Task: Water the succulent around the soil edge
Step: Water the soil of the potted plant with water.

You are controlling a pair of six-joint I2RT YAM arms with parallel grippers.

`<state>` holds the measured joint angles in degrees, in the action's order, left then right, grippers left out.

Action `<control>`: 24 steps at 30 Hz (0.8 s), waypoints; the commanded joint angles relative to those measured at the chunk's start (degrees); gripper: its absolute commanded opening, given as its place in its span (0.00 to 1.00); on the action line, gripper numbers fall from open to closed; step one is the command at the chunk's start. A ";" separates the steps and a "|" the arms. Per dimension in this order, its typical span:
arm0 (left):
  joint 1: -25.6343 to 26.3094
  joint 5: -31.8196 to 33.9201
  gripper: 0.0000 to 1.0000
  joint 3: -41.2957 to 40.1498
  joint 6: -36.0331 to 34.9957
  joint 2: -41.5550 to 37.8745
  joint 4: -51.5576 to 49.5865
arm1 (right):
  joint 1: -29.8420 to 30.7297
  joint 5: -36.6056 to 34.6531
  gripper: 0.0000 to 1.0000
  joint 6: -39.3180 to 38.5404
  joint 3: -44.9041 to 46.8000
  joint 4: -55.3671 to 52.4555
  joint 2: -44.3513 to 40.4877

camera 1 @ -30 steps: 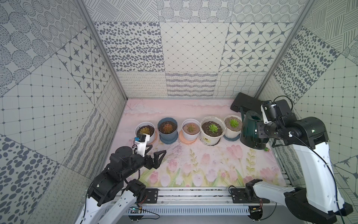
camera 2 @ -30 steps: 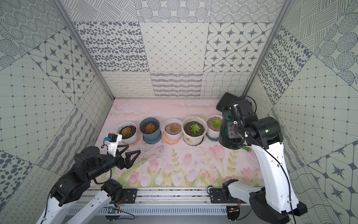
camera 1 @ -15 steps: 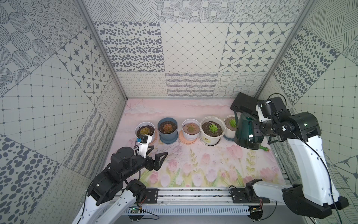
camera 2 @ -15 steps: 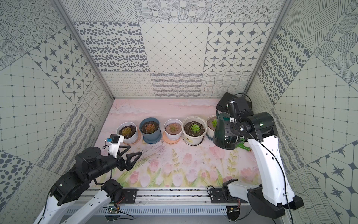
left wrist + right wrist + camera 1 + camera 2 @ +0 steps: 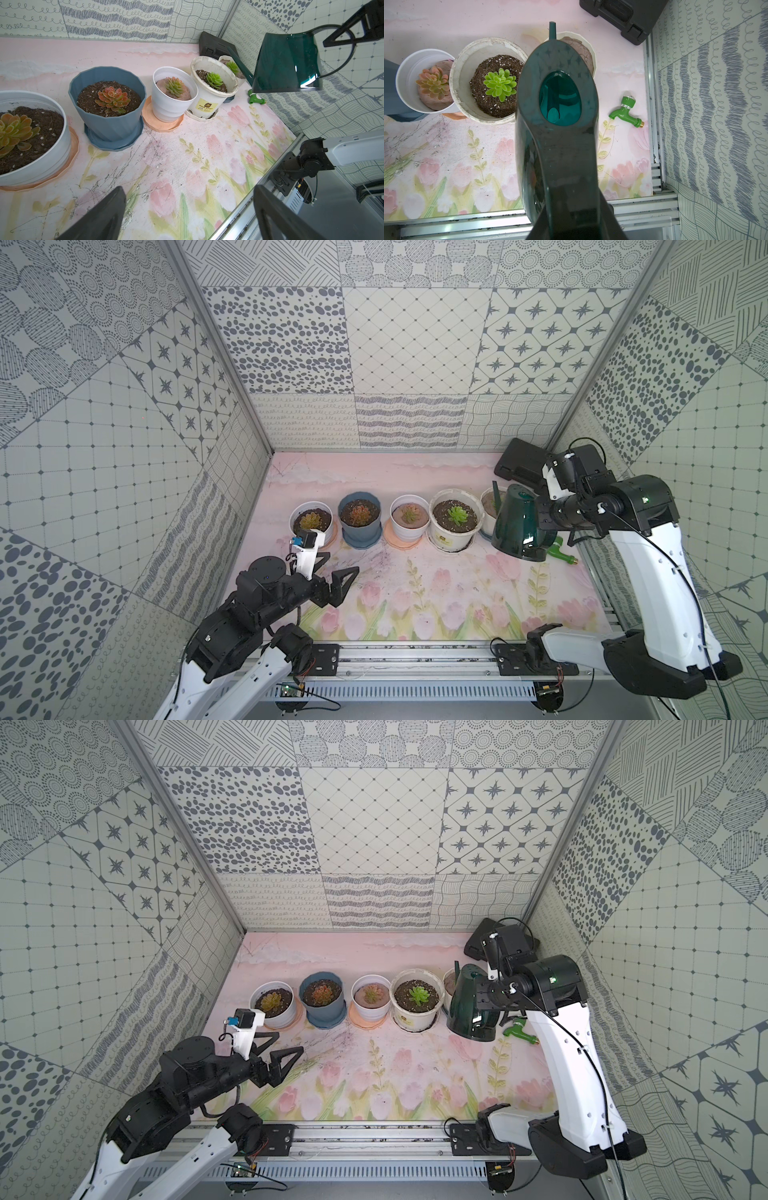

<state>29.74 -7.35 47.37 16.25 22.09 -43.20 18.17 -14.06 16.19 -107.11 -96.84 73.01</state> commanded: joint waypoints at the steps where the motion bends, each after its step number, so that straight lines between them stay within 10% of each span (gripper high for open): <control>1: 0.15 0.41 0.99 0.18 -1.66 -0.21 -1.01 | -0.24 0.70 0.00 1.31 0.88 -6.08 -0.33; 24: 0.23 0.41 0.99 0.00 -1.75 -0.25 -0.74 | -0.31 2.59 0.00 2.61 4.49 -6.31 -4.22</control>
<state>29.89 -7.09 47.37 16.10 22.06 -43.20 18.17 -12.60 17.87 -101.67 -96.38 70.22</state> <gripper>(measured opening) 0.987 0.263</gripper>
